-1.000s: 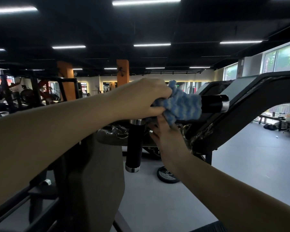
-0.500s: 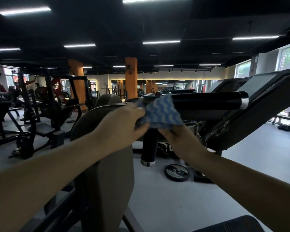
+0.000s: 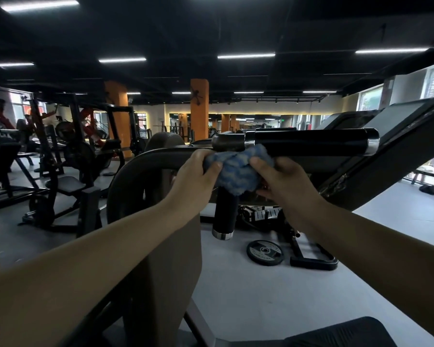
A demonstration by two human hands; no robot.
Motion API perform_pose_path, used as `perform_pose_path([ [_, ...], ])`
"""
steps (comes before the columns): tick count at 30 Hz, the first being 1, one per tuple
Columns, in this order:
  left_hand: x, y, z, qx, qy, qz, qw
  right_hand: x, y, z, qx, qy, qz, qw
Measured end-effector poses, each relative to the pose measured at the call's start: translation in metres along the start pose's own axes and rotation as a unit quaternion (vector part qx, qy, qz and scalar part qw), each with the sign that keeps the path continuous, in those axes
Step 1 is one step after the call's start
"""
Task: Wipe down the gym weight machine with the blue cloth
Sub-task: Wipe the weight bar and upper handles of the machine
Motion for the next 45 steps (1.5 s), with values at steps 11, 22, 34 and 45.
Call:
perform_pose_path([
  [11,-0.008,-0.010,-0.008,0.170,-0.106,0.046,0.979,-0.008,0.011,-0.020,-0.001,-0.047,0.013,0.999],
  [22,0.018,-0.042,-0.014,-0.061,-0.112,0.035,0.991,0.020,0.040,-0.020,0.101,-0.043,-0.017,0.994],
  [34,-0.002,-0.010,-0.019,0.178,0.060,0.006,0.982,-0.006,0.005,-0.024,0.004,0.060,0.051,0.997],
  [45,-0.010,-0.013,-0.017,0.231,-0.069,0.026,0.970,-0.006,0.008,-0.026,-0.096,-0.008,-0.004,0.995],
])
Point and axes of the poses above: each hand's wrist, its own x-axis away from the middle knuckle, its own z-axis out of the back of the hand, y = z × x, the point moved 2 cm from there along -x, towards the middle knuckle, and after that the axes turned 11 degrees about -y, right-handed, at the moved point
